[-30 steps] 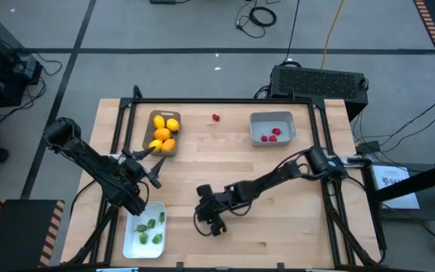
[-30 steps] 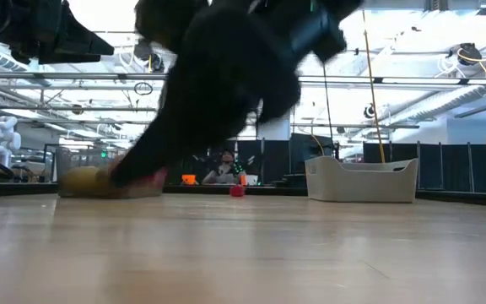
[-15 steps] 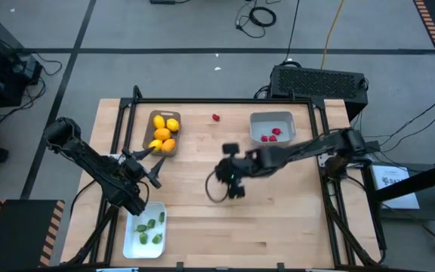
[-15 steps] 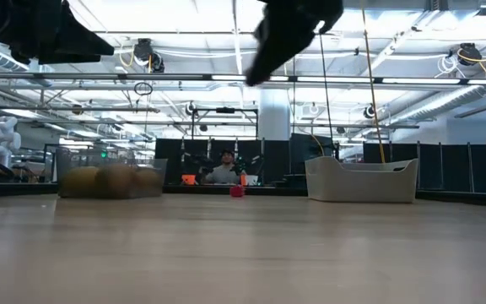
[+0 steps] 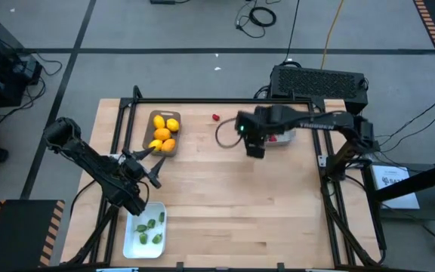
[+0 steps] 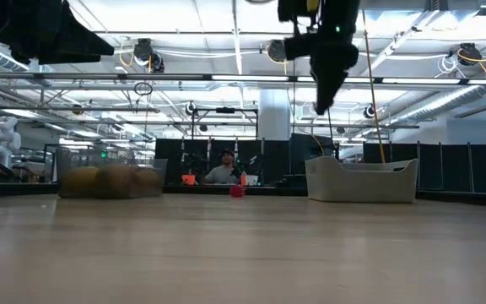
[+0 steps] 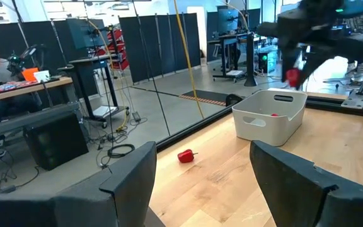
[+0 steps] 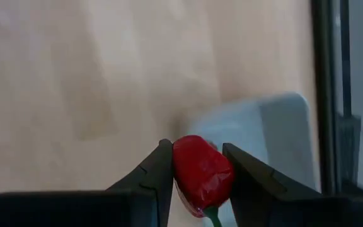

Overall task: Sort produce into baskets
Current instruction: Put the red bell pepper into the gray bin

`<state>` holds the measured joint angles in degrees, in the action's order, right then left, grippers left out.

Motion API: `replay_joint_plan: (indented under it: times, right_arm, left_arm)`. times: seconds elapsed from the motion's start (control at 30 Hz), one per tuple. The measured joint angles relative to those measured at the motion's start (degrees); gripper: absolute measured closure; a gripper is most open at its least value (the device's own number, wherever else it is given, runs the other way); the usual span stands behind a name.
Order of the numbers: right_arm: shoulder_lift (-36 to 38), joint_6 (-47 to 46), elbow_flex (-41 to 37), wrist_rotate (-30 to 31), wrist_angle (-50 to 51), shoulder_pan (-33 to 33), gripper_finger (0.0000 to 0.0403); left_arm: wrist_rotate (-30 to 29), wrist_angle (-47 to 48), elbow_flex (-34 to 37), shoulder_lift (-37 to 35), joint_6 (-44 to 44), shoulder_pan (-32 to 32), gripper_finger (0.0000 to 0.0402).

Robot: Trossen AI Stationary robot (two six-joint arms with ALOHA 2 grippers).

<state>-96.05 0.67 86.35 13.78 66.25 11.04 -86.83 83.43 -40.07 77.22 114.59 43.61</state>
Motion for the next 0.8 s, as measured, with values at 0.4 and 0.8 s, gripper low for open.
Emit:
replay_joint_plan:
  times: [0.4, 0.8]
  right_arm:
    - [-0.04, -2.41, 0.0, 0.0, 2.28, 14.15, 0.0289]
    - [-0.04, -10.27, 0.0, -0.4, 2.87, 19.43, 0.0268]
  left_arm:
    - [0.0, -0.21, 0.0, 0.01, 0.02, 0.0, 0.0139]
    - [0.02, -0.29, 0.0, 0.01, -0.02, -0.01, 0.0139]
